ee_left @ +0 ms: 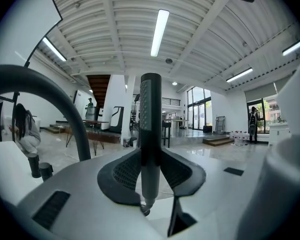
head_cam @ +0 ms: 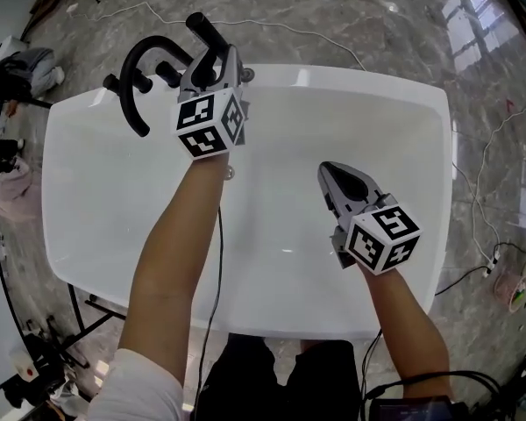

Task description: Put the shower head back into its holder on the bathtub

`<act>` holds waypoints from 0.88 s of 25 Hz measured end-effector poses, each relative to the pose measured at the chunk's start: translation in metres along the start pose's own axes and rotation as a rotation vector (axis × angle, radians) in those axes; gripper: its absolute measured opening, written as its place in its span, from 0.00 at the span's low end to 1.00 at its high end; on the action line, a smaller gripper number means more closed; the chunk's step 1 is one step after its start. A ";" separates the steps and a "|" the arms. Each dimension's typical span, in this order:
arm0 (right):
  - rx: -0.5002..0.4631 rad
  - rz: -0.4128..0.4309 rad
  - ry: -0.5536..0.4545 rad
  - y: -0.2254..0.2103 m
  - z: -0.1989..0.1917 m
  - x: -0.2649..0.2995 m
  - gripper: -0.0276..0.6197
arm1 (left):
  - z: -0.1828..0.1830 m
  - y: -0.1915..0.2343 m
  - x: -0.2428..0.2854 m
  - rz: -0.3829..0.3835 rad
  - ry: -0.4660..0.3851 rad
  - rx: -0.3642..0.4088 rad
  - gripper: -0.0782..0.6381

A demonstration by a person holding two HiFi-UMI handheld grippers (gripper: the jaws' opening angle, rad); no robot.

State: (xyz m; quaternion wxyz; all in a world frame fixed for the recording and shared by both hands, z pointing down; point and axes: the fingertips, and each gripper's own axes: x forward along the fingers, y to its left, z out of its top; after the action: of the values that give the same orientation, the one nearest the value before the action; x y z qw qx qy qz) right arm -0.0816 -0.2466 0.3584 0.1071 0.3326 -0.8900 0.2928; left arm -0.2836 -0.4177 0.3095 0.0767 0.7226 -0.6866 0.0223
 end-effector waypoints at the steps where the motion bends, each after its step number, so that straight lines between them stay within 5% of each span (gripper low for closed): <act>1: 0.000 -0.001 0.002 -0.001 -0.003 -0.001 0.06 | -0.006 0.001 0.004 -0.001 0.009 0.011 0.29; 12: 0.031 -0.022 0.014 -0.016 -0.037 0.005 0.06 | -0.062 -0.003 0.038 -0.050 0.096 0.106 0.29; 22: 0.032 -0.031 0.047 -0.010 -0.058 0.006 0.06 | -0.085 0.010 0.049 -0.057 0.129 0.090 0.29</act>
State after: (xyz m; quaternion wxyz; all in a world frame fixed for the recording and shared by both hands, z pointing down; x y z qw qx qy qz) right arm -0.0803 -0.2216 0.4115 0.1273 0.3412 -0.8772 0.3129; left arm -0.2841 -0.4549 0.4009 0.0889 0.7415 -0.6578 0.0973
